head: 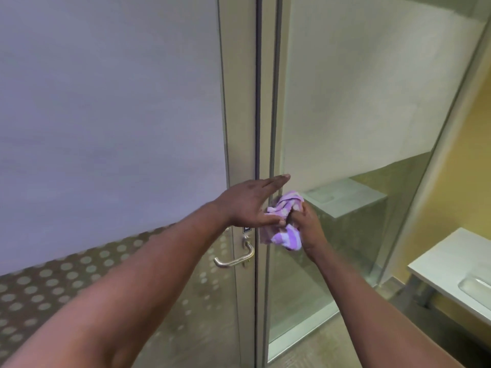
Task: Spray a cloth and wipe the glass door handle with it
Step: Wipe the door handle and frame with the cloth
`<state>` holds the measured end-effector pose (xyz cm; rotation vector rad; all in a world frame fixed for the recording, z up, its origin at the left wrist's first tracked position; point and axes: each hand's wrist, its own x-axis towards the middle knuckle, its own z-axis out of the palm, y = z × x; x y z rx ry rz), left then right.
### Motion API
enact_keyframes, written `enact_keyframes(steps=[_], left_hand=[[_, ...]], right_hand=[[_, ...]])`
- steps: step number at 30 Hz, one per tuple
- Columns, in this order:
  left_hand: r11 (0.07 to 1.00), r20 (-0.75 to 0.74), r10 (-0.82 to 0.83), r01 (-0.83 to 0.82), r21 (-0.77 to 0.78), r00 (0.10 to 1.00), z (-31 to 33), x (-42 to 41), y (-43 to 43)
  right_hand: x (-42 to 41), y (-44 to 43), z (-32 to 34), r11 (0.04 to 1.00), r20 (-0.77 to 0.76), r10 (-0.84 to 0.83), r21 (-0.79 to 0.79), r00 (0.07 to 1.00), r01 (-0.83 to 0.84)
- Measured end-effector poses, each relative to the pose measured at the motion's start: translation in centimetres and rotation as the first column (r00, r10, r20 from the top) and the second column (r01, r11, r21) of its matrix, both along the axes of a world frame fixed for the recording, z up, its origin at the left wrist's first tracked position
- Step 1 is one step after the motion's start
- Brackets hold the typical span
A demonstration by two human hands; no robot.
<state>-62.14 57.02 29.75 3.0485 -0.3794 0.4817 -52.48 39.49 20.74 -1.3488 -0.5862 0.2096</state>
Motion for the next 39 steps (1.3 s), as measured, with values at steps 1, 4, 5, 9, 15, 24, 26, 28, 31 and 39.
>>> enact_keyframes(steps=[1, 4, 5, 9, 15, 24, 26, 28, 31, 39], left_hand=[[0.999, -0.024, -0.012, 0.011, -0.043, 1.000, 0.2, 0.2, -0.7], [0.980, -0.132, -0.057, 0.030, -0.194, 0.990, 0.7, 0.7, -2.4], [0.970, -0.156, -0.072, 0.033, -0.243, 0.985, 0.9, 0.8, -2.8], [0.945, -0.185, -0.086, 0.021, -0.327, 0.979, 1.3, 1.2, -3.7], [0.903, -0.125, -0.111, 0.048, -0.427, 0.986, 0.4, 2.1, -5.9], [0.721, -0.035, -0.040, 0.005, -0.693, 0.999, 0.5, 4.4, -10.7], [0.681, -0.042, -0.039, -0.004, -0.732, 0.998, 0.6, 5.3, -12.0], [0.661, -0.038, -0.037, -0.004, -0.750, 0.999, 0.5, 6.2, -13.1], [0.666, -0.034, -0.055, 0.011, -0.746, 0.998, 0.5, 8.1, -14.6], [0.714, -0.057, -0.288, 0.174, -0.679, 0.956, 1.2, 13.7, -21.1]], right_hand=[[-0.3, -0.3, 0.4, 1.000, -0.011, -0.006, -0.016, 1.000, 0.006], [-1.1, -1.3, 1.7, 0.998, -0.009, -0.025, -0.065, 1.000, 0.025], [-1.3, -1.8, 2.1, 0.997, -0.006, -0.031, -0.075, 1.000, 0.030], [-1.7, -4.2, 2.4, 0.999, -0.059, -0.031, -0.022, 0.998, 0.030], [-1.8, -7.9, 2.2, 0.986, -0.041, -0.165, -0.022, 0.985, 0.165], [-1.9, -11.7, 1.6, 0.945, 0.155, -0.325, 0.029, 0.933, 0.325], [-1.1, -12.8, 1.5, 0.919, 0.132, -0.394, 0.061, 0.910, 0.389], [-0.1, -14.0, 1.7, 0.894, 0.112, -0.446, 0.100, 0.888, 0.437], [2.0, -16.5, 2.2, 0.874, 0.124, -0.484, 0.108, 0.866, 0.473], [7.6, -22.7, 2.5, 0.857, 0.186, -0.515, 0.085, 0.836, 0.509]])
